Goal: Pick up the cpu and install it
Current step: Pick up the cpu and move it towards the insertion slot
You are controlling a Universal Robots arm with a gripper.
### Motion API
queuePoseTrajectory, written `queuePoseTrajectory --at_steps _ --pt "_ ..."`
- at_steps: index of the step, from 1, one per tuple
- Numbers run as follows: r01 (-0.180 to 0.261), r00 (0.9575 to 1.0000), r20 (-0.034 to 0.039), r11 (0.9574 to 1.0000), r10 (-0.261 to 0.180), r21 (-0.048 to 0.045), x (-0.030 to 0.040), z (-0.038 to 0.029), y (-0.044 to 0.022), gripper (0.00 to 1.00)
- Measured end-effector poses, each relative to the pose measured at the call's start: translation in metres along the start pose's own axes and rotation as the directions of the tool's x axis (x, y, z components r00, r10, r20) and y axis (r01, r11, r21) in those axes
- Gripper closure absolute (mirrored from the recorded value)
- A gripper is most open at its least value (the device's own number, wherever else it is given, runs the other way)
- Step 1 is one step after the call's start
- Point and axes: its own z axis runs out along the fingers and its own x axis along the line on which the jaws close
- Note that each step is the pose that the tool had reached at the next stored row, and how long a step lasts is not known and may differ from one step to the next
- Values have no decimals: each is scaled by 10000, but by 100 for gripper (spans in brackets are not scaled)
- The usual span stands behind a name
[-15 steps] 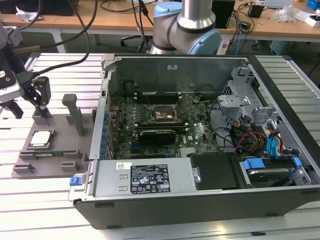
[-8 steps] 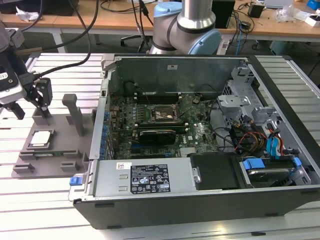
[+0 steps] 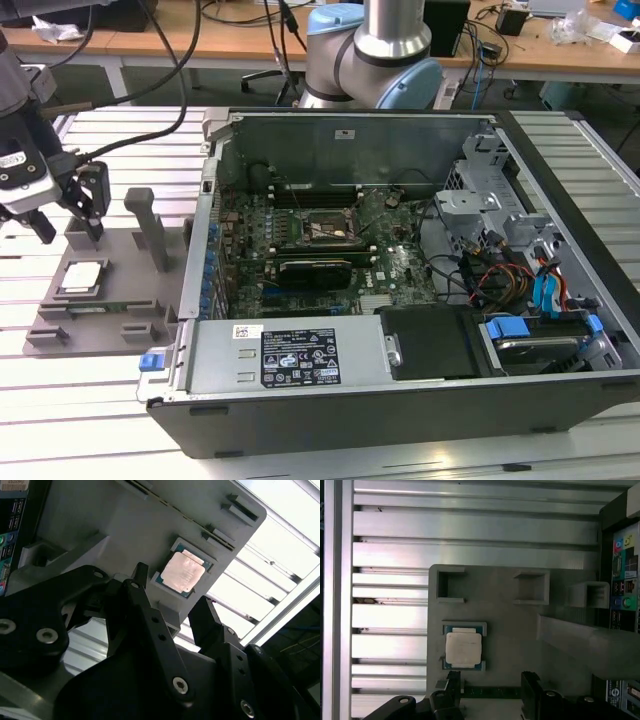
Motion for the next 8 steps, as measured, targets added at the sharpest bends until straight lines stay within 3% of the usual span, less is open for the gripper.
queuePoseTrajectory --at_steps 8 --pt "15 10000 -1 10000 -15 1 35 66 21 40"
